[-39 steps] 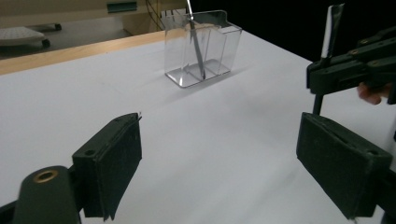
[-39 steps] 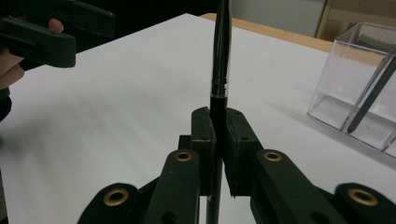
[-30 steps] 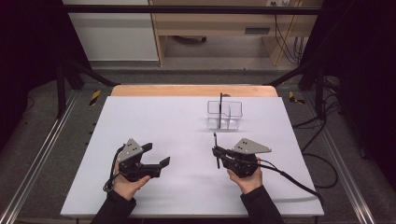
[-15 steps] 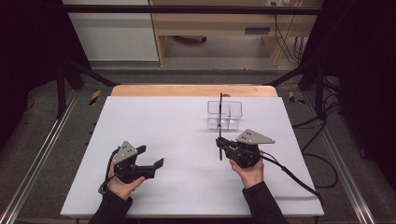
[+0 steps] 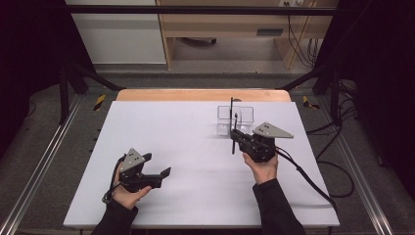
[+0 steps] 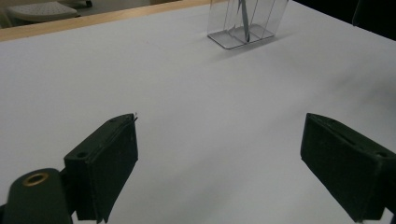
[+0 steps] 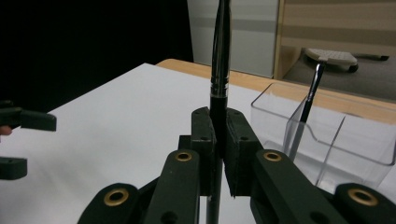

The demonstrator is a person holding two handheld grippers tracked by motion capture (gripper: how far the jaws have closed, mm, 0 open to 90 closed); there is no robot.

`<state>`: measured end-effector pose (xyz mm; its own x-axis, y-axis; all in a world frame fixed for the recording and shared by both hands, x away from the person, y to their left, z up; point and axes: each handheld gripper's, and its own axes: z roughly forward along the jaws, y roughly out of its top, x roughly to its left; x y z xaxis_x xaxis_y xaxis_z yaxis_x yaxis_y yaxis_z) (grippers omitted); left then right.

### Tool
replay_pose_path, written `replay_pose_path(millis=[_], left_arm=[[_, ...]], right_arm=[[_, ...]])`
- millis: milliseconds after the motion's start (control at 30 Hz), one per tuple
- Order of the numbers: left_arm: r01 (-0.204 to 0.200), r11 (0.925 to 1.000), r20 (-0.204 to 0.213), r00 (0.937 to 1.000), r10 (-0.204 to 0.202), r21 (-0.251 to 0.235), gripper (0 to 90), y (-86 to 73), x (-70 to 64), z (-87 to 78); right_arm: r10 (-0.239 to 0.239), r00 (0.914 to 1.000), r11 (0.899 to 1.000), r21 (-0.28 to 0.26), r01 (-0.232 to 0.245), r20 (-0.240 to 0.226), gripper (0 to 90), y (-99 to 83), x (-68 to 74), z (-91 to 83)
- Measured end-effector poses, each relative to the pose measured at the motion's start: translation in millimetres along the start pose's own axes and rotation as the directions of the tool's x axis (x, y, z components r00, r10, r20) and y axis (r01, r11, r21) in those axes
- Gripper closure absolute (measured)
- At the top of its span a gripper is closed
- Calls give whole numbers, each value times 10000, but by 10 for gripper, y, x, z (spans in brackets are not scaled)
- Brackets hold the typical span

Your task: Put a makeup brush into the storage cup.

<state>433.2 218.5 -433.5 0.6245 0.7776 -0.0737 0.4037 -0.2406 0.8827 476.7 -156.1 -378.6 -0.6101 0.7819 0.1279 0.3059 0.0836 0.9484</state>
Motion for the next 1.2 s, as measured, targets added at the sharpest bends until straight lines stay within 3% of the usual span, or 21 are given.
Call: replay_pose_path(millis=[233,733,1200], left_arm=[[150,9999,-3,9999,-150,13,104,-2,33,-3],[126,9997,21,9999,-127,203,96,-4,48,20],[174,9997,31,9998,-175,175,93,13,52,16]], right_arm=[[-26,9994,9999,-155,32,340,840,176,-56,67],[434,9939,9981,-488,-386,1017,840,398,-244,239],[684,9847,9967,-532,-605,1602,841,466,-376,469]])
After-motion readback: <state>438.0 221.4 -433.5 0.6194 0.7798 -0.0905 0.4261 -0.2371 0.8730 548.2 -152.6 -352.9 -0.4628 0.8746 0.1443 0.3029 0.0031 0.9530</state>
